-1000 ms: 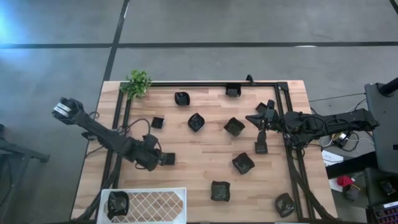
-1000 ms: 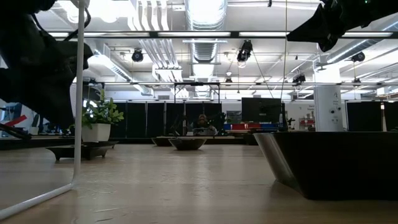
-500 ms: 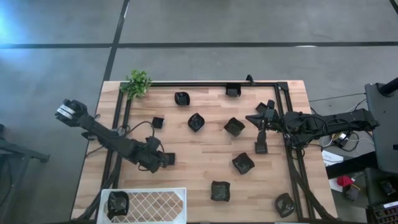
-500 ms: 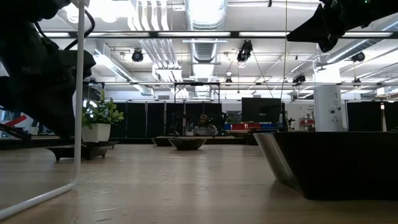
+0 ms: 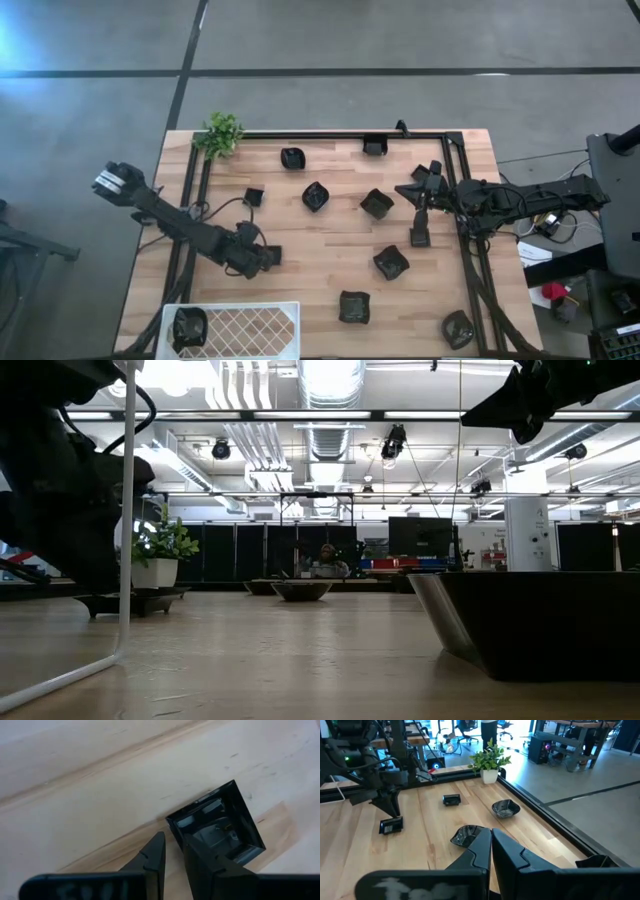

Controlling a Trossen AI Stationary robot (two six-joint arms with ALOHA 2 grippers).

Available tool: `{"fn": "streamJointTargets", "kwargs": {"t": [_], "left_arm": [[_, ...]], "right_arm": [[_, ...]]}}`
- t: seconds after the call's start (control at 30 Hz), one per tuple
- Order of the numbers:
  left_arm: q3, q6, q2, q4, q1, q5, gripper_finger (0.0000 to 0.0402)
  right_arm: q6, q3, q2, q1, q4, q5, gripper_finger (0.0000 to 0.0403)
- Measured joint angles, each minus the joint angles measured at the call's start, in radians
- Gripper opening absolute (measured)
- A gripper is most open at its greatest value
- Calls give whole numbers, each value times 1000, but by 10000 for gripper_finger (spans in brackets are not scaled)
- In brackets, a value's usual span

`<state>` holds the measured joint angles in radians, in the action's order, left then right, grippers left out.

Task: Pick & Place Mini shaped plates
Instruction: Put the black square plate on the shelf

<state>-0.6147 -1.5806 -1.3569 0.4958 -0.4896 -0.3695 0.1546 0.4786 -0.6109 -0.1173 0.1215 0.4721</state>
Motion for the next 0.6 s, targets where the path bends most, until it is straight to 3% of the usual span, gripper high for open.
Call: {"fn": "streamJointTargets", "kwargs": {"t": [0.6], "left_arm": [[0, 0, -55, -85, 4, 17, 60]], "right_arm": [[-1, 0, 0, 0, 0, 2, 13]]}}
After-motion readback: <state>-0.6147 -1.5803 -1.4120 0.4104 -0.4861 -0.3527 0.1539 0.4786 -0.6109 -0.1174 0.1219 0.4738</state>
